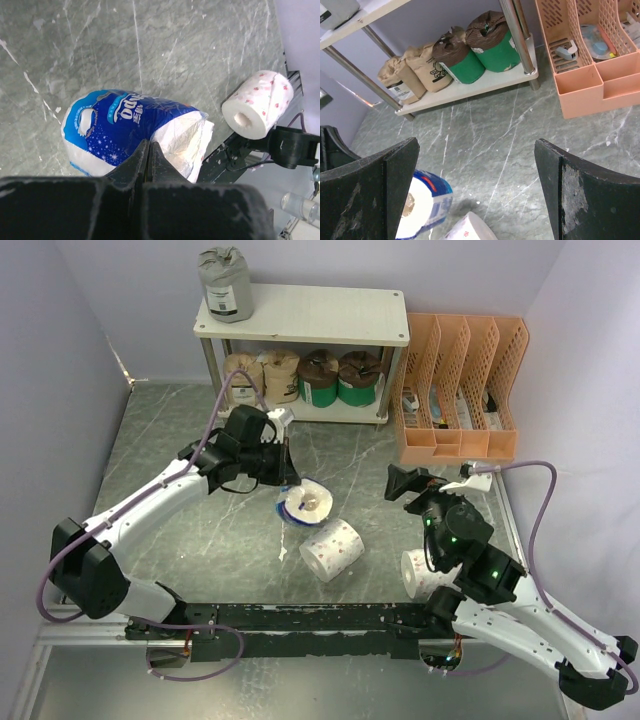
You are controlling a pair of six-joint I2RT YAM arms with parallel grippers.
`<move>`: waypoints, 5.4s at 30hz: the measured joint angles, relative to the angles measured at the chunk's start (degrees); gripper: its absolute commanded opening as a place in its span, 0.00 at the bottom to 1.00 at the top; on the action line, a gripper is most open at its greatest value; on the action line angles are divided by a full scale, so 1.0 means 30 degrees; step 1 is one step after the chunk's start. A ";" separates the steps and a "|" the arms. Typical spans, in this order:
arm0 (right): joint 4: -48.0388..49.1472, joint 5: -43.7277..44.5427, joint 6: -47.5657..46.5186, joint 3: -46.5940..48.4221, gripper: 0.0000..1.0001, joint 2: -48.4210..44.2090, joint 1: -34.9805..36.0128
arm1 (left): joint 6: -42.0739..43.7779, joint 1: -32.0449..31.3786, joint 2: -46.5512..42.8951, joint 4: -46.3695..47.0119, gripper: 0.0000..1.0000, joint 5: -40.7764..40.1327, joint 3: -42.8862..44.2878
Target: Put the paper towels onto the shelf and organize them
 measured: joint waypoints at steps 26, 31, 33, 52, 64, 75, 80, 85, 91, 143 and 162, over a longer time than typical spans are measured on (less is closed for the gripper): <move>0.0474 0.0000 -0.0510 -0.0444 1.00 0.0262 0.0000 | -0.2994 0.1756 0.1370 -0.0219 0.07 -0.0007 0.5289; 0.0597 -0.0102 -0.0503 -0.0459 1.00 0.0736 0.0000 | -0.4524 0.1880 0.2178 -0.0204 0.07 -0.0240 0.8714; 0.0765 -0.0160 -0.0495 -0.0576 1.00 0.0809 0.0000 | -0.4925 0.1880 0.2528 -0.0051 0.07 -0.0299 0.9398; 0.0896 -0.0284 -0.0510 -0.0736 1.00 0.0969 0.0000 | -0.7723 0.4954 0.6586 0.3781 0.07 -0.2280 1.5489; 0.1042 -0.0342 -0.0787 -0.0736 1.00 0.1421 0.0000 | -0.9442 0.5559 0.9537 0.5865 0.07 -0.2696 1.8979; 0.1326 -0.0342 -0.1392 -0.0729 1.00 0.2084 -0.0022 | -0.9056 0.6637 1.1409 0.8990 0.07 -0.3730 2.0385; 0.1377 -0.0299 -0.1800 -0.0714 1.00 0.2266 -0.0051 | -0.8852 0.6739 1.2764 1.0754 0.07 -0.4204 2.1070; 0.1785 -0.0233 -0.2353 -0.0488 1.00 0.2754 -0.0219 | -0.8903 0.6739 1.4141 1.2582 0.07 -0.4452 2.1835; 0.2535 -0.0372 -0.3126 -0.0415 1.00 0.3687 -0.0612 | -0.8816 0.6732 1.5395 1.4338 0.07 -0.4874 2.2527; 0.3963 -0.5814 -0.0379 -0.1792 1.00 -0.1566 -0.3854 | 2.8356 0.4488 -0.1814 -0.2703 1.00 1.2611 -0.5479; 0.2936 -0.5413 0.0087 -0.1457 1.00 -0.0772 -0.3876 | 2.7802 -0.1464 0.2820 0.2820 0.98 1.2007 -0.6200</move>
